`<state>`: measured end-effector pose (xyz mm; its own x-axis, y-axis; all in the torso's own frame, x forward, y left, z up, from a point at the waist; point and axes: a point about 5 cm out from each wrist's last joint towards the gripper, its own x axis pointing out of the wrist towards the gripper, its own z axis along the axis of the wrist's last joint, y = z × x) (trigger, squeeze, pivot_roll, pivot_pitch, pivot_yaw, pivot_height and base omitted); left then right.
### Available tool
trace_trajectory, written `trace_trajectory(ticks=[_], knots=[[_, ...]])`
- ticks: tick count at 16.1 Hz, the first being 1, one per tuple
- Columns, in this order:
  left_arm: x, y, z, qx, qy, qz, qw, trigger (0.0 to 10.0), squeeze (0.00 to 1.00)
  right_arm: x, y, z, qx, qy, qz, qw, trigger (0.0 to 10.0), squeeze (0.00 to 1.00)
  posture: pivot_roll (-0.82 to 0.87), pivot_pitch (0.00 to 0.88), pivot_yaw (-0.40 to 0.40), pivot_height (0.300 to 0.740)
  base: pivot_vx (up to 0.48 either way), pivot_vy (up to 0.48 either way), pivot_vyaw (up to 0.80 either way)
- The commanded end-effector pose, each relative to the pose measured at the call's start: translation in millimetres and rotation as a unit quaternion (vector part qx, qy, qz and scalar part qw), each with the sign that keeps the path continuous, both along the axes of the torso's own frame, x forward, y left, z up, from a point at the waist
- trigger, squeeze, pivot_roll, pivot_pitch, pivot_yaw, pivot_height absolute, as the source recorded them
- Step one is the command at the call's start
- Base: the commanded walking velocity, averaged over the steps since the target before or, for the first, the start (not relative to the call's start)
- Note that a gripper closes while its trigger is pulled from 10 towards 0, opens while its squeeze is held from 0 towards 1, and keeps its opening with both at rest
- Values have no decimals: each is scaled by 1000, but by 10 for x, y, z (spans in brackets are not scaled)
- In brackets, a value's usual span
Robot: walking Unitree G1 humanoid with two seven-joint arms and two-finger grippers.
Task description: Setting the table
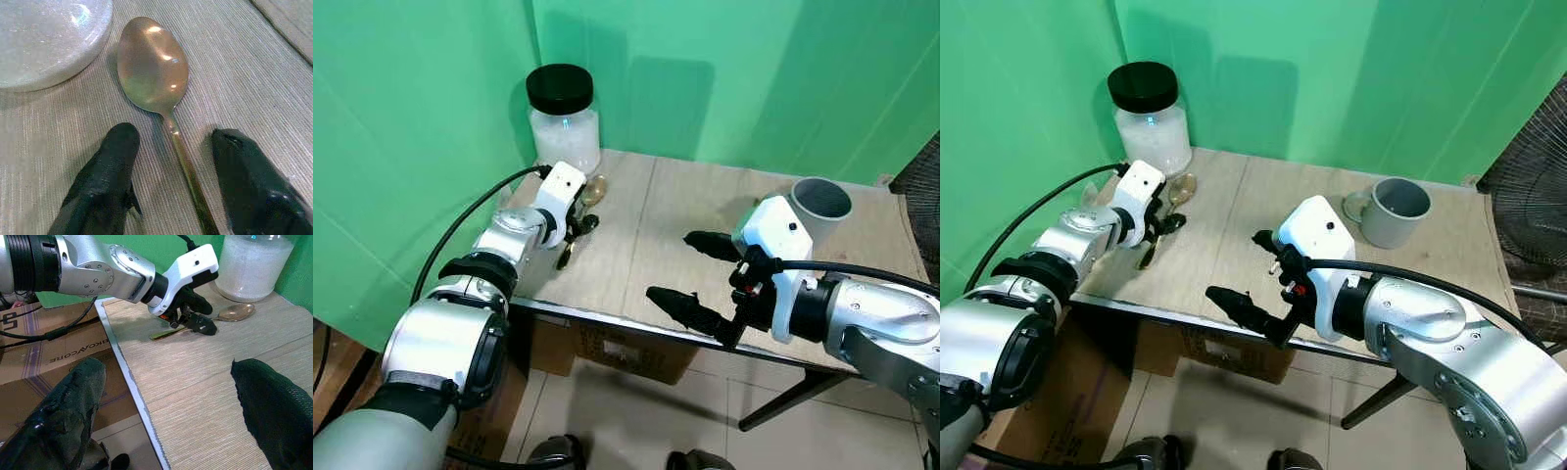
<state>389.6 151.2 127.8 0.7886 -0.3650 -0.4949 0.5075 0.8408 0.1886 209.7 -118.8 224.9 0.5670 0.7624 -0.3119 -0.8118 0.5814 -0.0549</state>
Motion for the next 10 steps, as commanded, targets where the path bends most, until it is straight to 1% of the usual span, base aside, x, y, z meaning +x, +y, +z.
trace_trajectory(ticks=[1, 2, 4, 6, 8, 10], knots=[[-100, 113, -200, 17, 51, 17, 998, 0, 0, -38, 17, 24, -4, -6, 10, 1000, 10000, 0, -92, 138, 3, 740, 0, 0, 0], [-117, 123, -228, 16, 63, 16, 998, 0, 0, -38, 15, 25, -6, -5, 12, 1000, 10000, 0, -92, 138, 2, 740, 0, 0, 0], [-127, 125, -243, 3, 72, 24, 997, 0, 0, -44, 6, 26, -10, -3, 19, 1000, 10000, 0, -91, 138, 3, 740, 0, 0, 0], [-122, 117, -233, -1, 70, 24, 997, 0, 0, -66, -7, 30, -15, 1, 32, 999, 10000, 0, -91, 138, 3, 740, 0, 0, 0], [-110, 112, -210, 0, 65, 21, 998, 0, 0, -117, -18, 34, -21, 8, 60, 998, 10000, 0, -90, 136, 5, 740, 0, 0, 0], [-100, 116, -190, 2, 61, 20, 998, 0, 0, -132, -33, 33, -25, 8, 65, 998, 10000, 0, -90, 134, 9, 740, 0, 0, 0]])
